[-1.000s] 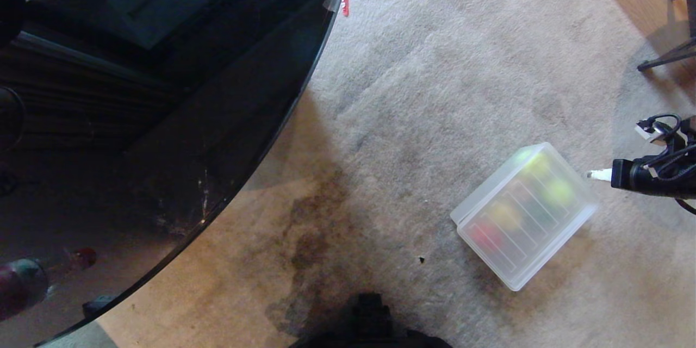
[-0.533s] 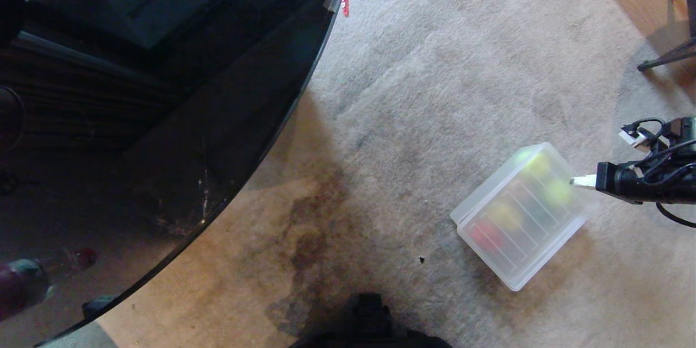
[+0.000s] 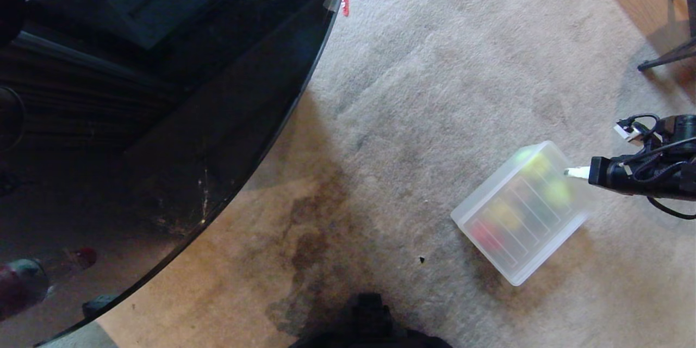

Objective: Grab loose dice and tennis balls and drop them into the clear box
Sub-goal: Close the lid

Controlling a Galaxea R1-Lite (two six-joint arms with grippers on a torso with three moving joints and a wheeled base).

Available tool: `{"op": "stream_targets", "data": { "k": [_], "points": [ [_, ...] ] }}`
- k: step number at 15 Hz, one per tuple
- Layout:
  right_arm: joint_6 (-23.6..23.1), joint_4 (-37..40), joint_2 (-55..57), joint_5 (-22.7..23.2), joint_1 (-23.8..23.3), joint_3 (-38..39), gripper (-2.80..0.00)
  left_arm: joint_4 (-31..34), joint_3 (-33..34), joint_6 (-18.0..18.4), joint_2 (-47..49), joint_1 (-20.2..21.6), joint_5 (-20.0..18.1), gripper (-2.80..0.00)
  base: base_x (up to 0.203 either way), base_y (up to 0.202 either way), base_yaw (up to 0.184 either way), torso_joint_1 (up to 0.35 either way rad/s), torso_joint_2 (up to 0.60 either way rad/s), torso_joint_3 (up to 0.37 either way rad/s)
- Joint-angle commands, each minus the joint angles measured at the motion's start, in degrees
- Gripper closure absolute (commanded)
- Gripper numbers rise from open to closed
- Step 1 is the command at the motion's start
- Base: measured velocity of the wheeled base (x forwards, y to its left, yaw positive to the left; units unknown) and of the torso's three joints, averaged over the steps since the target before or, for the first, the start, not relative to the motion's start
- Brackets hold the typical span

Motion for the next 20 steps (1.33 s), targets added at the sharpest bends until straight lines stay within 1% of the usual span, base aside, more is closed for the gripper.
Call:
{"op": "stream_targets", "data": {
  "k": [1, 4, 7, 9, 11, 12, 13, 15, 17, 18, 20],
  "points": [
    [0.03, -0.10, -0.07, 0.21, -0.09, -0.03, 0.00, 0.00, 0.00, -0.02, 0.00, 0.00, 0.04, 0.00, 0.000, 0.000, 0.000, 0.000, 0.00, 0.000],
    [0.09, 0.41, -2.21, 0.32, -0.09, 0.88, 0.00, 0.00, 0.00, -0.02, 0.00, 0.00, 0.04, 0.00, 0.000, 0.000, 0.000, 0.000, 0.00, 0.000],
    [-0.03, 0.48, -6.70, 2.33, -0.09, 3.57, 0.00, 0.00, 0.00, -0.02, 0.00, 0.00, 0.04, 0.00, 0.000, 0.000, 0.000, 0.000, 0.00, 0.000],
    [-0.21, 0.55, -10.68, 3.18, -0.07, 6.83, 0.00, 0.00, 0.00, -0.02, 0.00, 0.00, 0.04, 0.00, 0.000, 0.000, 0.000, 0.000, 0.00, 0.000],
    [-0.72, 0.65, -15.01, 3.96, -0.09, 11.66, 0.00, 0.00, 0.00, -0.02, 0.00, 0.00, 0.04, 0.00, 0.000, 0.000, 0.000, 0.000, 0.00, 0.000],
    [-1.08, 0.66, -15.74, 4.16, -0.09, 12.58, 0.00, 0.00, 0.00, -0.02, 0.00, 0.00, 0.04, 0.00, 0.000, 0.000, 0.000, 0.000, 0.00, 0.000],
    [-2.00, 0.65, -18.06, 4.13, -0.09, 15.10, 0.00, 0.00, 0.08, -0.02, 0.00, 0.00, 0.04, 0.00, 0.000, 0.000, 0.000, 0.000, 0.00, 0.000],
    [-4.98, 0.65, -26.73, 3.96, -0.09, 21.98, 0.00, 0.00, 0.00, -0.02, 0.00, 0.00, 0.04, 0.00, 0.000, 0.000, 0.000, 0.000, 0.00, 0.000],
    [-8.82, 1.59, -38.80, 3.38, -0.03, 31.40, 0.00, 0.00, 0.00, -0.02, 0.00, 0.00, 0.04, 0.00, 0.000, 0.000, 0.000, 0.000, 0.00, 0.000],
    [-10.21, 2.99, -45.26, 3.00, 0.05, 35.43, 0.00, 0.00, 0.00, -0.02, 0.00, 0.00, 0.04, 0.00, 0.000, 0.000, 0.000, 0.000, 0.00, 0.000],
    [-11.94, 9.12, -58.73, 2.20, 1.26, 40.91, 0.00, 0.09, 0.00, -0.02, 0.00, 0.00, 0.04, 0.00, 0.000, 0.000, 0.000, 0.000, 0.00, 0.000]
  ]
}}
